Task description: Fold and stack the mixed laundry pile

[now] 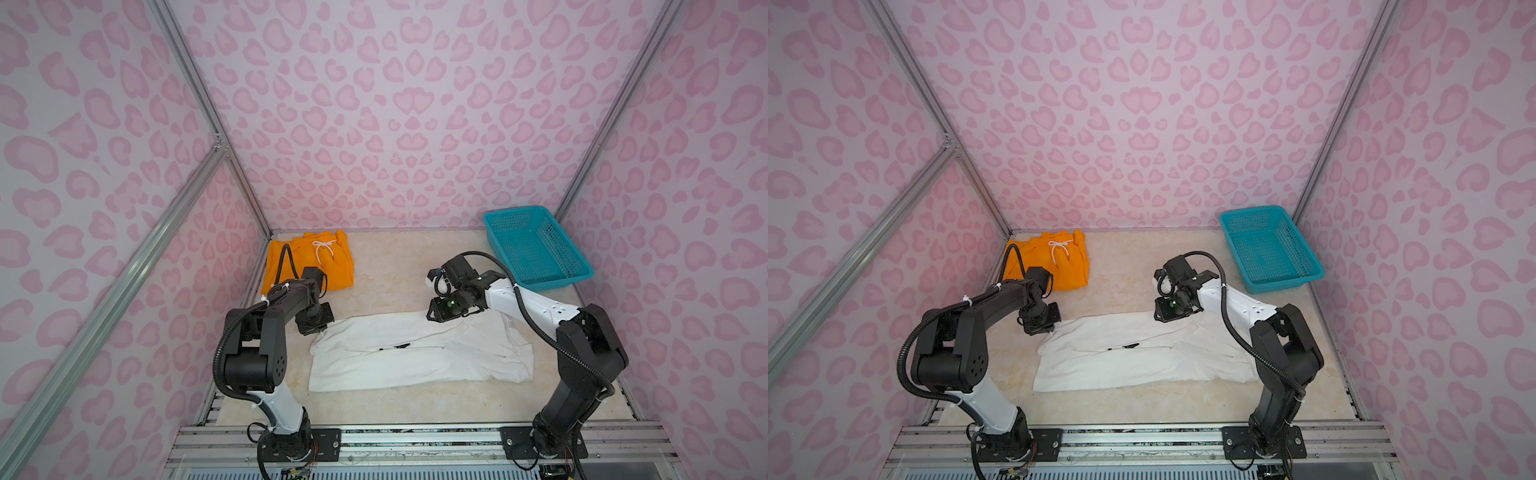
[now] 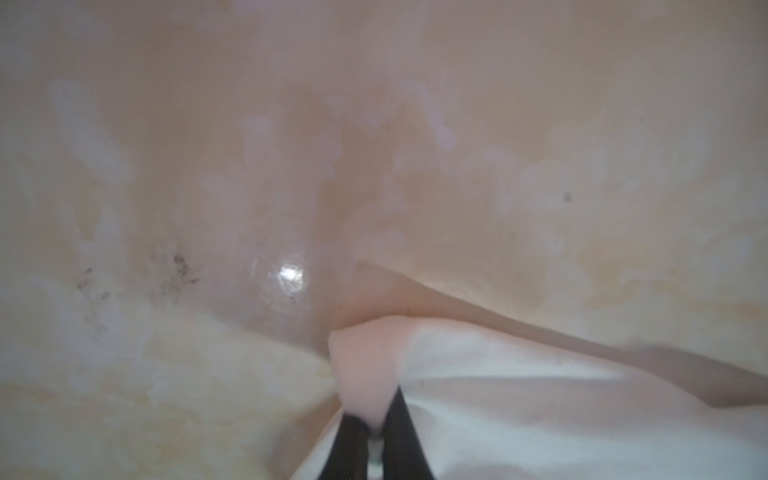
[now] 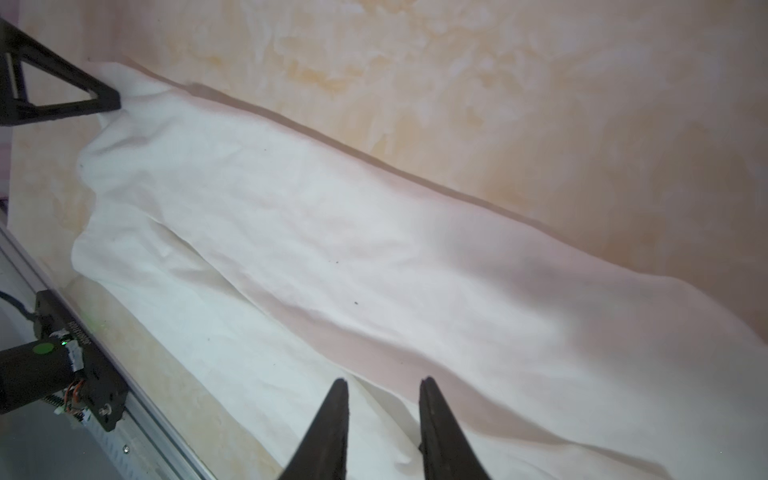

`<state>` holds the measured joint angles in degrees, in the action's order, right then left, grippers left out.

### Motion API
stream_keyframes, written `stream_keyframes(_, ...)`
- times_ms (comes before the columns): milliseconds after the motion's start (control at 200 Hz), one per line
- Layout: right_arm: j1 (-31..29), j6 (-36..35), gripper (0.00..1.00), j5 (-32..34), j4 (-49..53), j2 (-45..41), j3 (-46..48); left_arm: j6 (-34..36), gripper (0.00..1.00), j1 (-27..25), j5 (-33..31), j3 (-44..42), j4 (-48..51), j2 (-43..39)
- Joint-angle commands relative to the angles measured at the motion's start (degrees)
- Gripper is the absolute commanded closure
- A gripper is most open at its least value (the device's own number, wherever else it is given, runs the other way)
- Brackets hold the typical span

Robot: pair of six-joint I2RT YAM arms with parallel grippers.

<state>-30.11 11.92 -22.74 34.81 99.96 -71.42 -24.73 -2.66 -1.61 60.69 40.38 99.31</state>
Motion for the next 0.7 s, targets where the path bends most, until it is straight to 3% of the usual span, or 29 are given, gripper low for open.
stream_keyframes(0, 2.5, 0.3, 0.65, 7.6, 3.2, 0.3, 1.2, 1.3, 0.91, 0.1, -0.5, 1.3, 0.2, -0.2)
stream_keyframes(175, 5.9, -1.4, 0.62, 6.9, 5.2, 0.9, 3.6, 2.1, 0.91, 0.1, 1.0, 3.0, 1.5, -1.2)
stream_keyframes(695, 8.0, -3.0, 0.58, 10.4, 4.7, 0.8, 6.0, 3.2, 0.87, 0.1, 2.0, 4.4, 2.4, 1.4)
